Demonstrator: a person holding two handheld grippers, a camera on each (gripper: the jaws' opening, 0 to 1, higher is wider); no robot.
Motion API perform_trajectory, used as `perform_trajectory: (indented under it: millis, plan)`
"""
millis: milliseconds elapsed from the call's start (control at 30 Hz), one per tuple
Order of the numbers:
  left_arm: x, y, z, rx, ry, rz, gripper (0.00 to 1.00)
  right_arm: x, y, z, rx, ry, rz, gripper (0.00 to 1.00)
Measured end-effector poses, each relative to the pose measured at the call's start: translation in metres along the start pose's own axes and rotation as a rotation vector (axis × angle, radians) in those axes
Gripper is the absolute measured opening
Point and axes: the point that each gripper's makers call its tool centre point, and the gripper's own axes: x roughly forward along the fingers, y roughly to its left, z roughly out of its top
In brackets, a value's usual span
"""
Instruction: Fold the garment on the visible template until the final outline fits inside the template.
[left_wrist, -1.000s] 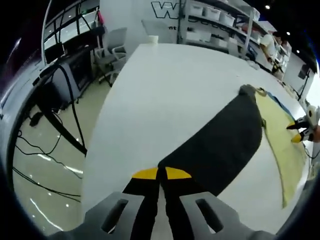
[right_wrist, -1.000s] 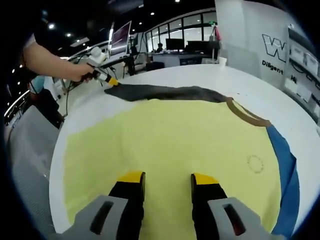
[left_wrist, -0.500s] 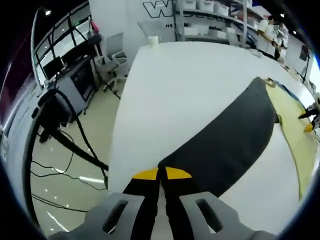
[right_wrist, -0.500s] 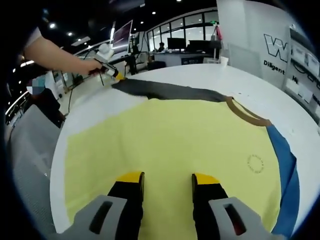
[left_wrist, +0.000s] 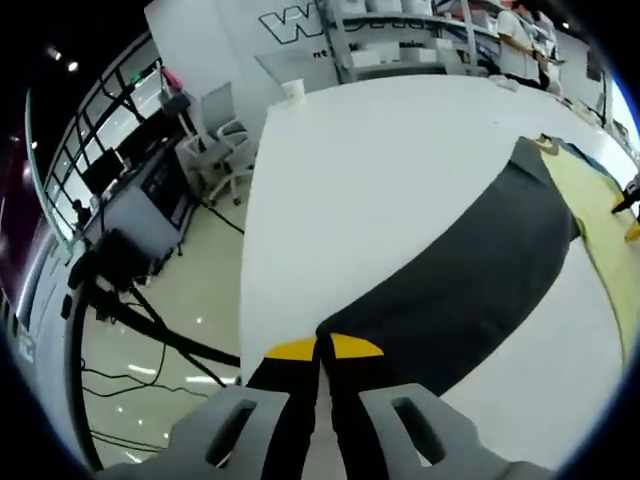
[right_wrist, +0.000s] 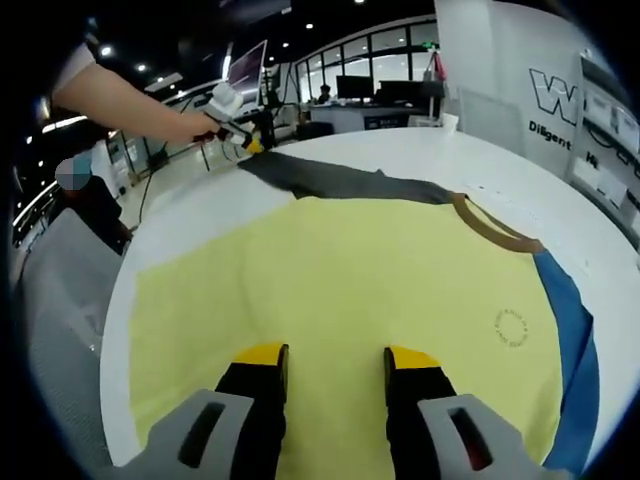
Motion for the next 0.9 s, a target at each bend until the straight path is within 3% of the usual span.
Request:
perform_trajectory:
  millis: [233, 467, 900]
  plan:
    - [0.009, 0.005, 0.012, 0.047, -0.011, 0.006, 0.05, 0.0, 0.002, 0.0, -0.006, 0.004, 0.005, 0.35]
    - [0.014, -0.002, -0.011, 0.041, 0.041, -0.013, 0.05, 0.001, 0.002, 0.001, -0.007, 0.002, 0.005, 0.35]
    - [0.019, -0.001, 0.0, 0.048, 0.039, -0.014, 0.05, 0.001, 0.003, 0.001, -0.009, 0.006, 0.006, 0.36]
